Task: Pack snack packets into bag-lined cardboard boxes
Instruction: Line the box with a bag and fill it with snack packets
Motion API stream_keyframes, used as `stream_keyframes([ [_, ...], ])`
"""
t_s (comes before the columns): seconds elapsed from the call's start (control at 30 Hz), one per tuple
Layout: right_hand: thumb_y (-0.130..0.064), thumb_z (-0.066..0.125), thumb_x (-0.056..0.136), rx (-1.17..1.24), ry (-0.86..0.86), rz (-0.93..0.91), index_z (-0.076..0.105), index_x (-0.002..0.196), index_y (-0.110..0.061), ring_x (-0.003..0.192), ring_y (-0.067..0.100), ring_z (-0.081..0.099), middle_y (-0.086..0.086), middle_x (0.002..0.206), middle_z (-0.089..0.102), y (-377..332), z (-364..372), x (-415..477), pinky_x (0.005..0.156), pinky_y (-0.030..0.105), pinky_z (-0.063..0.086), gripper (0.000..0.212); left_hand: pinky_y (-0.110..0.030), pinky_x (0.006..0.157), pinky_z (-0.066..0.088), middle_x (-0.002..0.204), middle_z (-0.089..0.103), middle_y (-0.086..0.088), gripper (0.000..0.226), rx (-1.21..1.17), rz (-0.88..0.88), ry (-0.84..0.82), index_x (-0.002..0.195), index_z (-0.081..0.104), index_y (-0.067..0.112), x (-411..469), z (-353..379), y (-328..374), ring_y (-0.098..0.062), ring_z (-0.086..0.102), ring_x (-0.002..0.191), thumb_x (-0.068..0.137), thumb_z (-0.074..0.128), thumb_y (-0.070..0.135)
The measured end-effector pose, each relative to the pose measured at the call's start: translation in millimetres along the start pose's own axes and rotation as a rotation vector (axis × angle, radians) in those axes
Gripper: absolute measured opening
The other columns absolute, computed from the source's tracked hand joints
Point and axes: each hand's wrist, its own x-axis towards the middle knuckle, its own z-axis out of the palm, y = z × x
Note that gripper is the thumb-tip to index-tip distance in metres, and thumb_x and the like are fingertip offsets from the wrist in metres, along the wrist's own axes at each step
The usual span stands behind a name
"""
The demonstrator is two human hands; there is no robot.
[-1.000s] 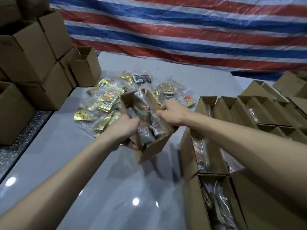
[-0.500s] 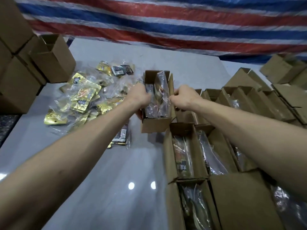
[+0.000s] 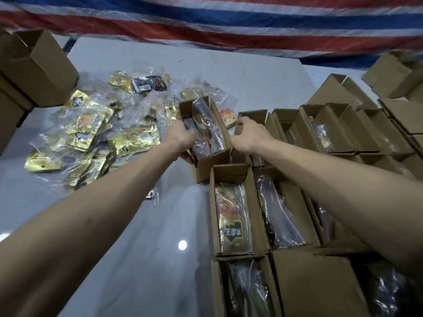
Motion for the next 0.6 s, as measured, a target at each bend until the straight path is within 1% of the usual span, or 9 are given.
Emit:
stream_keyframes([
  [0.07,-0.030,0.058,0.090,0.002,-0.019,-0.003,0.031,0.153,-0.021,0.129,0.034,0.051,0.012,0.144,0.051,2.0,3.3,-0.4,0.103,0.043,0.047,0.069,-0.053,0.056,0.061,0.091,0.071,-0.026,0.019,-0.012,0.007,-0.035,0.103,0.062,-0.005,-2.0,8.4,3.9,-0.041,0.072,0.063,0.100,0.045,0.002],
  [0.13,-0.028,0.057,0.092,-0.013,-0.035,0.009,0.030,0.152,-0.014,0.123,0.034,0.055,0.013,0.137,0.055,2.9,5.3,-1.0,0.091,0.037,0.047,0.067,-0.058,0.064,0.060,0.092,0.070,-0.029,0.023,0.011,0.007,-0.091,0.105,0.061,-0.008,-5.3,16.1,10.7,-0.045,0.072,0.066,0.097,0.040,-0.003],
  [0.2,-0.022,0.057,0.094,-0.046,-0.044,0.029,0.025,0.152,-0.005,0.119,0.034,0.057,0.017,0.138,0.054,3.6,5.6,-2.4,0.079,0.032,0.041,0.069,-0.062,0.072,0.059,0.097,0.067,-0.030,0.027,0.047,0.004,-0.147,0.110,0.056,-0.012,-7.8,22.8,16.3,-0.049,0.071,0.069,0.095,0.035,-0.004],
  [0.3,-0.016,0.056,0.095,-0.085,-0.035,0.024,0.020,0.152,0.000,0.108,0.032,0.057,0.019,0.137,0.051,5.8,3.6,-5.6,0.076,0.031,0.038,0.069,-0.061,0.071,0.059,0.095,0.060,-0.023,0.024,0.085,0.012,-0.162,0.109,0.054,-0.010,-4.6,25.9,20.4,-0.051,0.070,0.069,0.096,0.035,-0.002],
  [0.33,-0.016,0.055,0.096,-0.092,-0.032,0.013,0.022,0.151,-0.001,0.098,0.029,0.054,0.017,0.130,0.053,6.5,3.4,-6.9,0.074,0.031,0.038,0.065,-0.058,0.068,0.060,0.093,0.058,-0.020,0.021,0.079,0.009,-0.160,0.105,0.055,-0.009,-4.1,24.9,20.1,-0.050,0.070,0.068,0.097,0.037,-0.001],
  [0.4,-0.017,0.053,0.099,-0.102,-0.037,-0.001,0.027,0.148,-0.005,0.079,0.020,0.050,0.006,0.103,0.053,8.4,4.5,-7.5,0.064,0.029,0.038,0.057,-0.052,0.061,0.061,0.083,0.054,-0.014,0.017,0.061,-0.002,-0.164,0.100,0.057,-0.004,-6.0,21.2,18.3,-0.047,0.071,0.070,0.099,0.042,0.004],
  [0.47,-0.017,0.052,0.100,-0.121,-0.054,0.003,0.030,0.144,-0.007,0.069,0.013,0.046,-0.001,0.087,0.045,9.6,6.0,-8.5,0.055,0.028,0.034,0.051,-0.048,0.065,0.062,0.089,0.054,-0.012,0.020,0.009,-0.014,-0.210,0.110,0.058,-0.003,-9.5,16.1,14.3,-0.044,0.072,0.076,0.102,0.048,0.012],
  [0.53,-0.019,0.054,0.099,-0.172,-0.078,0.014,0.029,0.144,-0.006,0.076,0.018,0.050,0.006,0.097,0.053,6.5,4.7,-10.6,0.063,0.032,0.040,0.053,-0.049,0.077,0.062,0.104,0.054,-0.013,0.028,-0.034,-0.028,-0.272,0.122,0.054,0.000,-14.0,7.5,6.3,-0.041,0.071,0.080,0.104,0.052,0.022],
  [0.6,-0.019,0.057,0.097,-0.216,-0.072,0.039,0.028,0.144,-0.004,0.087,0.024,0.055,0.013,0.112,0.055,-1.0,1.3,-11.6,0.066,0.034,0.045,0.057,-0.047,0.082,0.060,0.110,0.053,-0.013,0.028,-0.014,-0.008,-0.310,0.121,0.052,0.005,-19.2,-5.8,-2.8,-0.035,0.067,0.080,0.104,0.051,0.027],
])
